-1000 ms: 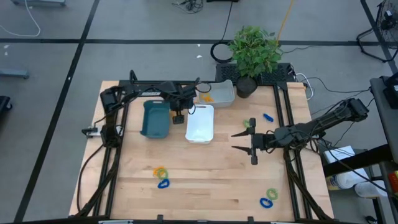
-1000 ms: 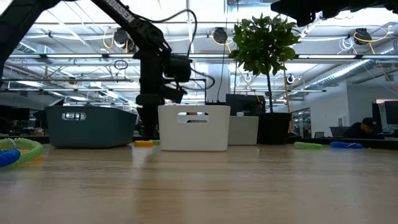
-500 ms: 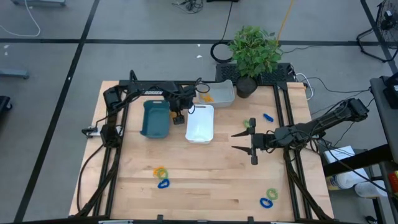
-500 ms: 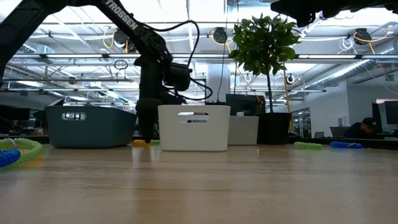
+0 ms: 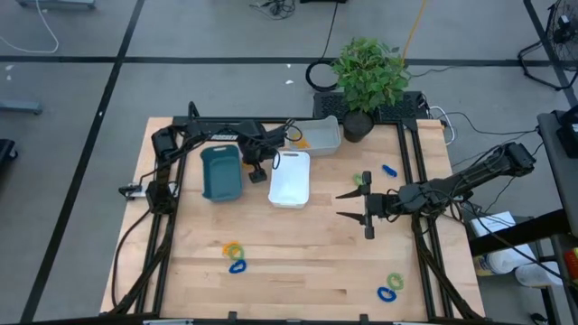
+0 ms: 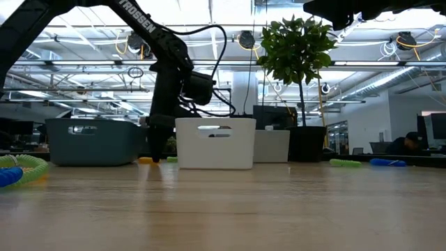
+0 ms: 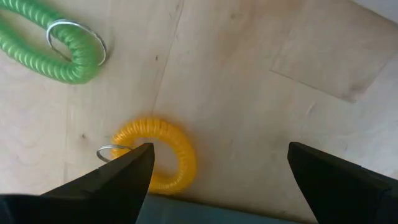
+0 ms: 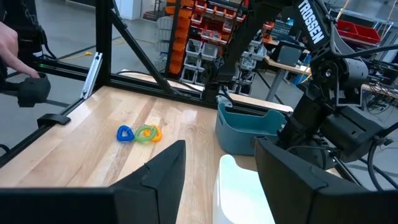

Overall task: Sort spring keychains
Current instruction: Put the yellow spring keychain into the gray bin

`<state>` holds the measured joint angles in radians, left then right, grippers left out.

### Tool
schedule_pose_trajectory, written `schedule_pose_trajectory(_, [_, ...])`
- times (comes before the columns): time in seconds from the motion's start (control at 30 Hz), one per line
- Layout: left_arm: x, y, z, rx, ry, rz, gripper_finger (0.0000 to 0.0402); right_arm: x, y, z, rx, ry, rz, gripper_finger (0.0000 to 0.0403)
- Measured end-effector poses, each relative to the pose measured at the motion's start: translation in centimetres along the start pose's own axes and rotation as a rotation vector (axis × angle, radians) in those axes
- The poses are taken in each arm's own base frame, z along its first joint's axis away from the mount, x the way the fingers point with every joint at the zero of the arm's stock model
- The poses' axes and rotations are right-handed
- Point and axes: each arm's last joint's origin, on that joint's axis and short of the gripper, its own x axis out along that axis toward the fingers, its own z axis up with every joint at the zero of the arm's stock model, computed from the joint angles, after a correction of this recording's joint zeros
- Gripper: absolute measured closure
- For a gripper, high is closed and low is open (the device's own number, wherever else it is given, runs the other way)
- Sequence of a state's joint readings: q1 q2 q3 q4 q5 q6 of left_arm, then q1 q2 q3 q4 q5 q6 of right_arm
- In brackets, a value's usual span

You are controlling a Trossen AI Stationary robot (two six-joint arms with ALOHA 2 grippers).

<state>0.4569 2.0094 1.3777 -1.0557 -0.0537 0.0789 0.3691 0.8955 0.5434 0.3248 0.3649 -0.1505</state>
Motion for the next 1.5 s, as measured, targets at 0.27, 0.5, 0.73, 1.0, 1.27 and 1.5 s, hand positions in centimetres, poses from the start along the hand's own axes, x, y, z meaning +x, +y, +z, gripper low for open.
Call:
schedule_pose_trajectory(0.27, [-0.4,1.1,-0.5,-0.076,0.01,0.012,0.0023,0.0,0.0,0.0,-0.002,0.0,0.001,0.022])
schedule_pose_trajectory(0.5, [-2.3,2.3,-1.1,-0.114,-0.075,-0.044,0.0023,0.0,0.0,0.0,0.007,-0.004,0.0,0.022])
schedule_pose_trajectory(0.73, [-2.8,2.2,-0.9,-0.069,-0.141,-0.099,0.0023,0.0,0.0,0.1,0.013,-0.007,0.0,0.022])
schedule_pose_trajectory(1.0, [-1.1,2.5,-1.3,-0.077,-0.153,-0.133,0.0023,0.0,0.0,0.1,0.022,-0.006,0.0,0.022])
schedule_pose_trajectory(1.27, [-0.2,3.1,-1.8,-0.102,-0.158,-0.229,0.0023,0.0,0.0,0.1,0.036,-0.006,0.0,0.022])
schedule_pose_trajectory(1.5, [0.7,3.3,-2.4,-0.128,-0.123,-0.243,0.0023,0.0,0.0,0.1,0.035,-0.007,0.0,0.022])
